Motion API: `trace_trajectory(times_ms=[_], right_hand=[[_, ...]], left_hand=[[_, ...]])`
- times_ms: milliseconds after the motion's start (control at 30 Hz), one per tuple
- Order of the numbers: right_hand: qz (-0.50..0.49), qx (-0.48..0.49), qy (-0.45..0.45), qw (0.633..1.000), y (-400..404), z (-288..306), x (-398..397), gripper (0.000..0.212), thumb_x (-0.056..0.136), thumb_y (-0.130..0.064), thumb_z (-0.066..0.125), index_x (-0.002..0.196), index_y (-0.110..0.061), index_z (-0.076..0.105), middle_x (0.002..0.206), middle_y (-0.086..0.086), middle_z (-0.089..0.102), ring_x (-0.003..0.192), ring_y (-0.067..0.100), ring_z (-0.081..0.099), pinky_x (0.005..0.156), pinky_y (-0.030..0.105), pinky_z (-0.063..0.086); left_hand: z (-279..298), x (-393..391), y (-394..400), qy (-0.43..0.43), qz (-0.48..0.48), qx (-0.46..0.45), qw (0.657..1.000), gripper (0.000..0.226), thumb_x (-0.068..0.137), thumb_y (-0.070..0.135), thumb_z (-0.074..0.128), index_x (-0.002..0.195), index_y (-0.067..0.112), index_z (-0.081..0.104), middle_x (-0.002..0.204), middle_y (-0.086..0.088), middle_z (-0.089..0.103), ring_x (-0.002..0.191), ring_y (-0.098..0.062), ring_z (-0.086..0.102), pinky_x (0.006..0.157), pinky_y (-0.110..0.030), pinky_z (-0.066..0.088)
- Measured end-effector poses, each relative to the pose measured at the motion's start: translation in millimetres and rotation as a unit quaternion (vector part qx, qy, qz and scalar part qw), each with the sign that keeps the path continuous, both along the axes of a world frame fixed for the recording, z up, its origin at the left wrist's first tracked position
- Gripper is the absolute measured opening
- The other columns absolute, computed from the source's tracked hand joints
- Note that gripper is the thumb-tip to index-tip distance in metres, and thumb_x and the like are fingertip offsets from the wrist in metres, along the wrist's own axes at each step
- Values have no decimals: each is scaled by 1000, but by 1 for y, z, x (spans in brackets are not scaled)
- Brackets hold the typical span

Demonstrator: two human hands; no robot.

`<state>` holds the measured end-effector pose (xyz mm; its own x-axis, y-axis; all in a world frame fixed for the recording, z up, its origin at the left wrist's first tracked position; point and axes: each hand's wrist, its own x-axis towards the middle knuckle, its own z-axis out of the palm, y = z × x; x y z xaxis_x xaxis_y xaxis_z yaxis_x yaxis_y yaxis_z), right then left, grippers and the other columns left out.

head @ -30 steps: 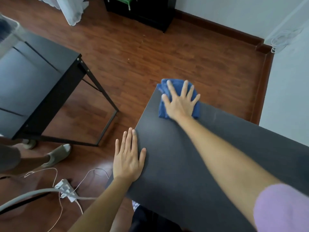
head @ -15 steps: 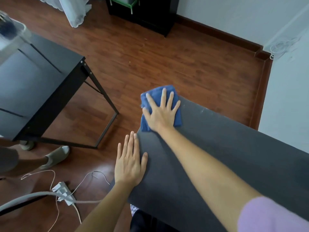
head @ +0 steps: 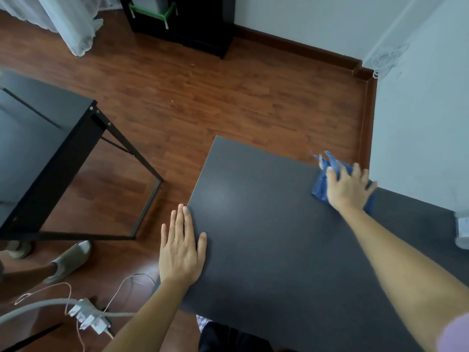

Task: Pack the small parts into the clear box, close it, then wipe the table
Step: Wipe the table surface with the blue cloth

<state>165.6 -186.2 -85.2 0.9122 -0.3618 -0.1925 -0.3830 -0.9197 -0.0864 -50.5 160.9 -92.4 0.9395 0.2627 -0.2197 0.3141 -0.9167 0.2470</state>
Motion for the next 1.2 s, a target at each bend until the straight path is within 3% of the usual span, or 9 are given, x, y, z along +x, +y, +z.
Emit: trace_trajectory(times_ms=[167,333,500,633,800,867,967,1067,1200], right_hand=[[-74,6,12,997,-1,4,4,62,95,-57,22,140,-27,52,156,17,35,147,40,19,118,67,2],[100,13,-14,995,171,-3,27,55,97,-54,27,135,-26,56,138,16,53,126,41,46,115,62,15],[214,61,-26,975,290,2,46,51,98,-52,27,140,-33,48,130,13,56,115,37,51,103,52,29],[276,88,-39,956,250,0,43,48,99,-49,27,143,-39,43,133,6,59,113,34,56,96,46,35],[182,19,-57,981,91,-3,22,54,95,-53,25,136,-31,53,131,3,61,122,33,53,102,47,38],[101,-10,-48,994,15,-6,7,56,98,-53,25,141,-27,50,144,8,52,138,33,39,114,57,27],[-42,11,-16,999,-53,-4,-20,64,97,-61,17,153,-34,29,164,14,19,153,35,8,118,66,4],[-52,17,-30,998,-30,-5,-57,64,97,-61,23,156,-36,18,166,18,9,153,39,3,117,70,4],[105,-15,-28,994,34,-10,-159,64,95,-57,23,156,-37,20,165,18,14,152,41,12,116,66,12]], left_hand=[[-2,1,0,3,-1,7,1000,71,96,48,17,154,9,1,162,-8,11,150,-25,10,121,-46,15],[1,1,0,0,1,5,1000,71,97,46,20,154,8,4,162,-8,12,150,-24,10,121,-46,16],[2,1,-1,0,8,0,1000,70,96,46,21,154,11,2,163,-5,9,151,-22,8,121,-45,14],[2,1,-1,1,1,0,1000,71,95,47,19,154,11,1,163,-5,7,151,-22,7,122,-45,13],[1,1,-1,0,-3,0,1000,72,95,47,19,154,10,4,163,-7,11,150,-25,12,121,-47,17],[2,2,0,0,-3,2,1000,72,95,47,20,154,9,6,162,-9,14,149,-27,15,120,-48,19],[3,2,0,0,-7,5,1000,72,95,46,21,153,7,8,161,-11,17,149,-29,17,119,-49,21],[2,2,0,4,-9,9,1000,72,95,47,20,154,7,6,161,-11,15,149,-28,15,120,-48,20],[4,2,0,-6,-11,-6,1000,73,95,47,20,153,6,8,161,-14,17,149,-30,16,119,-50,20]])
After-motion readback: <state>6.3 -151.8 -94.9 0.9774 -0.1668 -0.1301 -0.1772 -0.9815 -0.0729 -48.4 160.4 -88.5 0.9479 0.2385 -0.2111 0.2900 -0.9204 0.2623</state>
